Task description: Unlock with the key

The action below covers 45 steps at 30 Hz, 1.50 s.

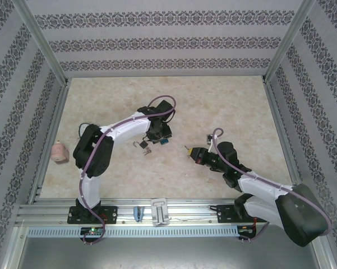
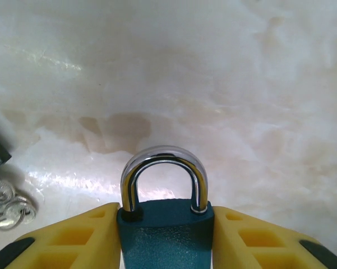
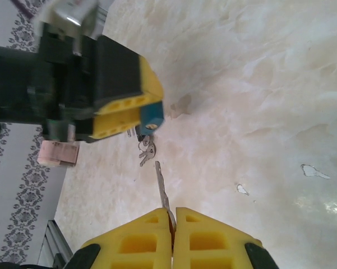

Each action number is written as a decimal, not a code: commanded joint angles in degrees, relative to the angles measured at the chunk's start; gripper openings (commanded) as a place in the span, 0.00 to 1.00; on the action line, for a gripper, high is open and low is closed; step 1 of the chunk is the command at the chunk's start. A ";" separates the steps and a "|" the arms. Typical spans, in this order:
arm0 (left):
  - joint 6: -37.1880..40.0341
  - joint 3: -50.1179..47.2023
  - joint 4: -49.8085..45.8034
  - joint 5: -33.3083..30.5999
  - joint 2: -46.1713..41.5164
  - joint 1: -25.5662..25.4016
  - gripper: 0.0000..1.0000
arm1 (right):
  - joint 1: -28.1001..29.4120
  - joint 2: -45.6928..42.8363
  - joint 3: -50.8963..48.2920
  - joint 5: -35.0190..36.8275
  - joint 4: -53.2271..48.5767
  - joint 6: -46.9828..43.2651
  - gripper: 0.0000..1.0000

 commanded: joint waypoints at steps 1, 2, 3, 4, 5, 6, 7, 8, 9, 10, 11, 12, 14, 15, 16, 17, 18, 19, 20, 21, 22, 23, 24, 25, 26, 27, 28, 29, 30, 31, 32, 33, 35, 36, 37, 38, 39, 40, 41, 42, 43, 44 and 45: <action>-0.87 -0.44 3.30 -0.16 -3.96 0.40 0.41 | 1.11 1.36 2.18 1.99 4.59 -1.67 0.00; -0.98 -0.38 3.34 -0.02 -4.52 0.35 0.41 | 1.27 1.81 2.39 1.98 5.04 -1.61 0.00; -1.09 -0.36 3.48 0.17 -4.99 0.39 0.41 | 1.40 2.26 2.66 2.05 5.49 -1.55 0.00; -1.22 -0.45 3.83 0.49 -5.47 0.39 0.41 | 1.58 2.70 2.87 2.07 5.93 -1.56 0.00; -1.35 -0.50 4.09 0.70 -5.73 0.39 0.41 | 1.74 3.00 2.99 2.15 6.27 -1.60 0.00; -1.56 -0.59 4.17 0.81 -5.99 0.37 0.41 | 1.84 3.51 3.12 2.28 6.87 -1.48 0.00; -1.79 -0.55 4.26 0.94 -6.21 0.43 0.41 | 1.99 3.91 3.19 2.41 7.63 -1.35 0.00; -1.80 -0.71 4.66 1.18 -6.38 0.37 0.41 | 2.05 4.37 3.24 2.51 8.43 -1.09 0.00; -1.92 -0.77 4.93 1.42 -6.59 0.39 0.41 | 2.19 4.98 3.27 2.51 9.39 -0.70 0.00; -2.05 -0.94 5.50 1.72 -6.87 0.42 0.41 | 2.33 5.60 3.32 2.51 10.40 -0.28 0.00; -2.21 -1.12 5.99 2.01 -7.19 0.39 0.41 | 2.44 6.16 3.34 2.51 11.50 0.14 0.00; -2.45 -1.31 6.39 2.26 -7.50 0.37 0.40 | 2.70 6.96 3.35 2.42 12.72 0.40 0.00; -2.67 -1.37 6.69 2.48 -8.01 0.34 0.40 | 3.12 8.38 3.44 2.76 14.51 0.71 0.00; -2.75 -1.44 6.81 2.55 -8.33 0.35 0.40 | 3.31 9.19 3.62 2.94 15.29 0.92 0.00; -2.85 -1.61 7.09 2.65 -8.66 0.33 0.40 | 3.51 9.95 3.70 3.12 16.31 1.29 0.00; -3.00 -1.81 7.29 2.74 -8.92 0.34 0.40 | 3.65 10.64 3.75 3.27 17.33 1.64 0.00; -3.18 -1.97 7.44 2.81 -9.30 0.34 0.40 | 3.81 11.51 3.81 3.52 18.72 2.26 0.00; -3.21 -2.21 7.80 2.84 -9.58 0.34 0.40 | 3.95 12.28 3.81 3.73 20.13 2.87 0.00; -3.28 -2.28 8.02 2.96 -9.75 0.34 0.40 | 4.02 12.96 3.82 3.95 21.36 3.38 0.00; -3.37 -2.28 8.04 2.92 -9.82 0.34 0.40 | 4.21 13.83 3.92 4.21 22.73 3.88 0.00; -3.42 -2.34 8.16 3.00 -9.89 0.34 0.40 | 4.42 14.70 4.00 4.47 23.72 4.25 0.00; -3.53 -2.28 8.30 3.23 -9.97 0.34 0.40 | 4.64 15.32 4.14 4.72 24.43 4.48 0.00; -3.63 -2.30 8.51 3.49 -9.97 0.34 0.40 | 4.94 16.20 4.32 4.95 25.51 4.71 0.00; -3.77 -2.36 8.70 3.77 -9.97 0.34 0.40 | 5.25 16.95 4.48 5.05 26.60 4.97 0.00; -3.90 -2.39 8.91 4.05 -9.99 0.35 0.40 | 5.53 17.84 4.60 5.34 27.83 5.16 0.00; -4.06 -2.33 8.87 4.07 -9.95 0.34 0.40 | 5.78 18.52 4.62 5.70 28.68 5.45 0.00; -4.08 -2.37 8.99 4.13 -9.95 0.34 0.40 | 6.05 19.29 4.69 6.16 29.88 5.87 0.00; -4.21 -2.37 9.13 4.43 -9.80 0.40 0.40 | 6.19 20.17 4.58 6.43 31.13 6.19 0.00; -4.34 -2.42 9.18 4.41 -9.79 0.39 0.40 | 6.47 20.84 4.59 6.82 32.04 6.41 0.00; -4.38 -2.41 9.21 4.52 -9.82 0.35 0.40 | 6.73 21.52 4.39 7.22 33.16 6.56 0.00; -4.54 -2.47 9.18 4.51 -9.75 0.30 0.40 | 7.13 22.13 4.30 7.84 34.13 6.56 0.00; -4.72 -2.46 9.13 4.42 -9.80 0.35 0.40 | 7.48 22.58 4.17 8.52 34.81 6.56 0.00; -4.96 -2.54 9.14 4.33 -9.81 0.34 0.40 | 8.53 23.32 3.83 10.57 35.97 6.10 0.00; -5.10 -2.54 9.05 4.24 -9.78 0.43 0.40 | 9.00 23.58 3.64 11.49 36.52 5.87 0.00; -5.14 -2.59 9.13 4.24 -9.67 0.43 0.40 | 9.62 23.92 3.36 12.33 37.43 5.43 0.00; -5.24 -2.59 9.26 4.33 -9.51 0.43 0.40 | 10.27 24.18 3.20 13.25 38.21 5.16 0.00; -5.37 -2.54 9.27 4.42 -9.45 0.43 0.40 | 10.72 24.43 2.96 14.00 38.74 4.77 0.00; -5.54 -2.63 9.32 4.55 -9.28 0.50 0.40 | 11.14 24.66 2.77 14.69 39.24 4.65 0.00; -5.61 -2.76 9.54 4.67 -9.27 0.52 0.40 | 11.48 24.87 2.59 15.25 39.71 4.72 0.00; -5.75 -2.81 9.63 4.90 -9.17 0.47 0.40 | 11.78 25.09 2.37 15.78 40.20 4.76 0.00; -5.88 -2.96 9.74 5.03 -9.11 0.59 0.40 | 12.10 25.40 2.23 16.17 40.73 4.81 0.00; -5.97 -2.99 10.00 5.12 -9.21 0.61 0.40 | 12.29 25.77 2.07 16.56 41.28 4.87 0.00; -6.07 -3.05 9.99 5.13 -9.09 0.61 0.40 | 12.47 26.10 1.97 16.87 41.70 4.81 0.00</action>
